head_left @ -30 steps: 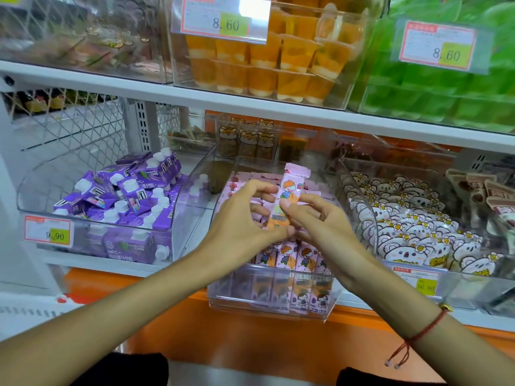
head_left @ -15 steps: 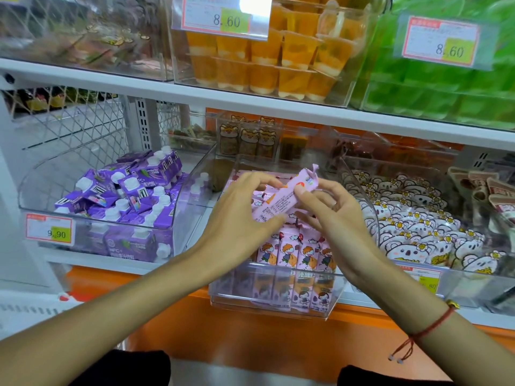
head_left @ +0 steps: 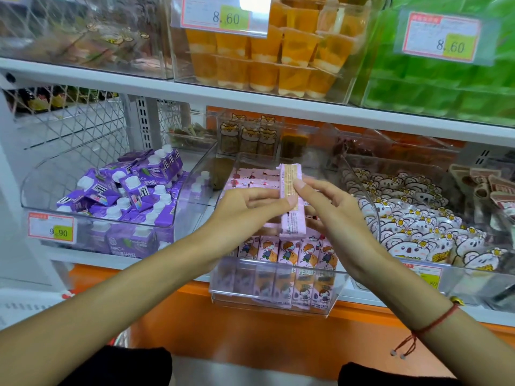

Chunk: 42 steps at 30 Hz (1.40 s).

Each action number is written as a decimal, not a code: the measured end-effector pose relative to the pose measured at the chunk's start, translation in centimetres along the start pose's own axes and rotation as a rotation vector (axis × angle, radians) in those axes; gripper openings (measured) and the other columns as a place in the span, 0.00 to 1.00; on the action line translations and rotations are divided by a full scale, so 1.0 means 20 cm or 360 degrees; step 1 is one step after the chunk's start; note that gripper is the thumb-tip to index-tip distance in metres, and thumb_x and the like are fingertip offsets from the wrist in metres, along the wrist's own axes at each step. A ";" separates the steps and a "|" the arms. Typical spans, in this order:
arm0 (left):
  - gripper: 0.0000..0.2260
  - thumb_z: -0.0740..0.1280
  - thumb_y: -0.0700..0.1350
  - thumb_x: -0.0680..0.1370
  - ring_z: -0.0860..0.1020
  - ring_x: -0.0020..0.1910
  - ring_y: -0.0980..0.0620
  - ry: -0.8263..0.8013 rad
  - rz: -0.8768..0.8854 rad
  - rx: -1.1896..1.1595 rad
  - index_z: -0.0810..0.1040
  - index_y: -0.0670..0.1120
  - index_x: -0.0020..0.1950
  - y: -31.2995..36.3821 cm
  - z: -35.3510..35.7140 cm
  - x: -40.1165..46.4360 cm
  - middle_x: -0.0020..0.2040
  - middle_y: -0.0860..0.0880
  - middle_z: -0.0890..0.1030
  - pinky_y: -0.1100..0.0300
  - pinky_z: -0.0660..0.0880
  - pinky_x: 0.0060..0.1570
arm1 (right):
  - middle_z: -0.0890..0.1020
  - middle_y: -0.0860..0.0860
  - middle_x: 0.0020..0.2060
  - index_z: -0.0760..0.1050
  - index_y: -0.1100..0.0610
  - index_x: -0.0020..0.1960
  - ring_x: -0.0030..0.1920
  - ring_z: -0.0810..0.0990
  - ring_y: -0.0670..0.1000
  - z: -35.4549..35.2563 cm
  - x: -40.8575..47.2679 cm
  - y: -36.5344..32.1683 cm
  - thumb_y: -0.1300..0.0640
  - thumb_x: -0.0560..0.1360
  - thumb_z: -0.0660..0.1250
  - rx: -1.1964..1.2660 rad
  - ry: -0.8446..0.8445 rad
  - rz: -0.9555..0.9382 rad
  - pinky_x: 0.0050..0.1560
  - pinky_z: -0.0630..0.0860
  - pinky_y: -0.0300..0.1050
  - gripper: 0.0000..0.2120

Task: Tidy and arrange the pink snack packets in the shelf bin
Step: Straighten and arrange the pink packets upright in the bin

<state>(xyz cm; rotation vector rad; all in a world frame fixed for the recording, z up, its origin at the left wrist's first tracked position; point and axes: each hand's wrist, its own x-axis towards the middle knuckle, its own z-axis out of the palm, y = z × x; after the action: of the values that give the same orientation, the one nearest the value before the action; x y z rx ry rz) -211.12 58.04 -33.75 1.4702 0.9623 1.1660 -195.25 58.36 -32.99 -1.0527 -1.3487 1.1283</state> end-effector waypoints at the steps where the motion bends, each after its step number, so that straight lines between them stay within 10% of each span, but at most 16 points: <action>1: 0.03 0.71 0.49 0.74 0.82 0.41 0.67 -0.0031 -0.0031 -0.0031 0.79 0.57 0.43 0.00 0.00 0.00 0.38 0.64 0.84 0.72 0.76 0.35 | 0.84 0.59 0.49 0.77 0.56 0.58 0.54 0.79 0.63 0.00 0.00 0.00 0.51 0.74 0.68 0.0025 0.0006 0.0017 0.47 0.81 0.42 0.15; 14: 0.20 0.67 0.36 0.77 0.76 0.62 0.60 -0.0037 0.0200 0.0056 0.72 0.52 0.66 0.00 -0.03 0.01 0.62 0.54 0.79 0.60 0.72 0.65 | 0.84 0.50 0.51 0.79 0.52 0.57 0.53 0.81 0.44 -0.04 0.01 0.00 0.62 0.73 0.70 -0.0114 -0.0123 -0.0273 0.52 0.77 0.34 0.14; 20: 0.18 0.69 0.30 0.74 0.77 0.59 0.58 0.0095 0.0735 0.0557 0.75 0.48 0.59 0.02 -0.04 -0.01 0.57 0.52 0.80 0.66 0.71 0.62 | 0.84 0.52 0.52 0.79 0.54 0.52 0.53 0.82 0.48 -0.04 0.00 -0.01 0.55 0.64 0.73 -0.0012 -0.0159 -0.0299 0.54 0.78 0.38 0.17; 27: 0.18 0.75 0.44 0.71 0.77 0.55 0.55 0.0449 0.0814 0.0813 0.77 0.56 0.58 0.03 -0.04 -0.02 0.53 0.57 0.78 0.52 0.76 0.54 | 0.83 0.52 0.52 0.79 0.55 0.55 0.50 0.82 0.51 -0.03 0.00 -0.03 0.52 0.79 0.56 0.0273 -0.0242 -0.0143 0.53 0.79 0.46 0.15; 37: 0.28 0.60 0.64 0.73 0.66 0.66 0.65 0.0061 0.0435 0.0826 0.65 0.58 0.71 -0.01 -0.01 -0.02 0.68 0.61 0.68 0.64 0.65 0.63 | 0.86 0.52 0.45 0.73 0.57 0.61 0.46 0.84 0.47 -0.04 0.01 -0.04 0.52 0.71 0.72 0.0066 0.0168 -0.0257 0.48 0.80 0.38 0.21; 42: 0.19 0.64 0.54 0.78 0.73 0.57 0.63 -0.0021 0.0436 0.0768 0.69 0.56 0.69 0.00 0.01 -0.01 0.61 0.58 0.74 0.65 0.72 0.57 | 0.85 0.51 0.42 0.74 0.60 0.59 0.45 0.84 0.44 -0.04 0.00 -0.05 0.49 0.67 0.71 -0.0031 0.0153 -0.0370 0.48 0.78 0.34 0.24</action>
<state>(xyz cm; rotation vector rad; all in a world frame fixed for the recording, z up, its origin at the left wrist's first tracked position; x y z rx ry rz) -211.07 57.77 -33.73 2.0434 1.1085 1.1618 -194.52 58.18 -32.01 -0.9250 -1.3687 0.8837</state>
